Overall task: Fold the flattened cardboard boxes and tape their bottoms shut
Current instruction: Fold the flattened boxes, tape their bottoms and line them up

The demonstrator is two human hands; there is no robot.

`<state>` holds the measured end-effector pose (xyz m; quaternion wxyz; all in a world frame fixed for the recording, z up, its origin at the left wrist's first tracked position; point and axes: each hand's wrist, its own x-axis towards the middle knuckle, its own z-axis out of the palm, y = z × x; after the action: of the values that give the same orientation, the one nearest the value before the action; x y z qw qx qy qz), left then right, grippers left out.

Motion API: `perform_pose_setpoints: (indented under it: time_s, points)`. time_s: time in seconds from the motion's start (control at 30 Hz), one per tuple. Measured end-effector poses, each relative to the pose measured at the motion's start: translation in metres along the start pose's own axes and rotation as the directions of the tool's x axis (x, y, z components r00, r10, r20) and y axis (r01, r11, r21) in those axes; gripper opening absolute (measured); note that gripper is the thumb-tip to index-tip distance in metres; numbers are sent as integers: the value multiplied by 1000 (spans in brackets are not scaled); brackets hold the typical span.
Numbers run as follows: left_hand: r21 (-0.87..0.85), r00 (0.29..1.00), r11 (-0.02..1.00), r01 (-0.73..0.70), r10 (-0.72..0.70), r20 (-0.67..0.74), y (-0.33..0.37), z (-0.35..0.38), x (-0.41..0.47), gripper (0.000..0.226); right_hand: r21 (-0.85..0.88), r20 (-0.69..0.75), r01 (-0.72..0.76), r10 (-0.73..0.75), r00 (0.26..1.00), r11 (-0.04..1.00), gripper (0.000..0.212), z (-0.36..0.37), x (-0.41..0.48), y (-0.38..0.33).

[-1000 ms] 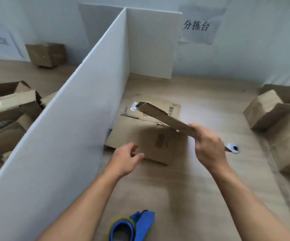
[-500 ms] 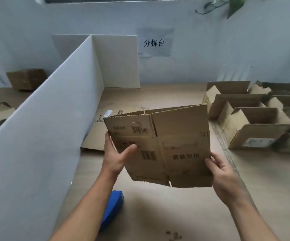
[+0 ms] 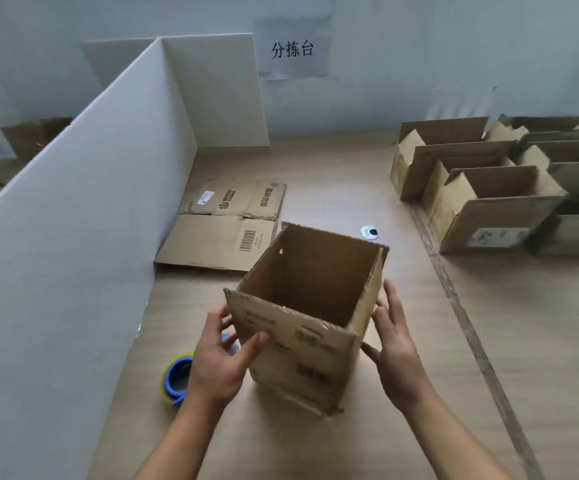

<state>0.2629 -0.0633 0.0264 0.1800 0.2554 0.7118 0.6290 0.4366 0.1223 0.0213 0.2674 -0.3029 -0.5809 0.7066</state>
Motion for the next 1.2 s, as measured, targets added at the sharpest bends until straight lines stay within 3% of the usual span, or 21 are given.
perform_pose_setpoints:
  time_s: [0.13, 0.3, 0.37, 0.47, 0.53, 0.63, 0.8, 0.87, 0.93, 1.07, 1.2]
  points:
    - [95, 991, 992, -81, 70, 113, -6, -10, -21, 66, -213, 100, 202, -184, 978, 956, 55, 8, -13, -1]
    - [351, 968, 913, -208, 141, 207, 4, -26, -27, 65, -293, 142, 165, -128, 982, 942, 45, 10, -14, -6]
    - [340, 961, 919, -201, 119, 249, 7, -31, -25, 63, -322, 128, 157, -122, 984, 933, 60, 8, -9, -9]
    - [174, 973, 981, -92, 52, 224, 15, -30, -21, 56, -357, 113, 89, -51, 992, 930, 104, 3, 4, -20]
    - [149, 984, 987, -56, 29, 177, 22, -26, -18, 60, -435, 124, 71, -18, 992, 897, 109, 2, 15, -28]
    - [231, 989, 973, -14, -21, 145, 29, -23, -10, 78, -358, 140, 53, -2, 990, 932, 88, -2, 24, -33]
    - [292, 966, 956, -6, -70, 250, 33, -26, -4, 98, -72, 84, -19, 25, 996, 997, 25, -9, 28, -40]
    - [323, 955, 946, -25, -72, 287, 31, -27, -3, 100, -8, 77, -14, 15, 997, 1000, 57, -10, 28, -41]
    - [343, 952, 939, -14, -92, 291, 30, -28, -1, 103, 61, 60, -28, 24, 998, 998, 63, -6, 31, -47]
    - [330, 942, 944, -21, -92, 323, 35, -28, 3, 102, 54, 18, -68, 67, 998, 996, 31, 2, 42, -53]
    - [317, 947, 948, -35, -70, 314, 34, -29, 3, 91, -30, 86, -90, 92, 992, 996, 12, 5, 49, -61]
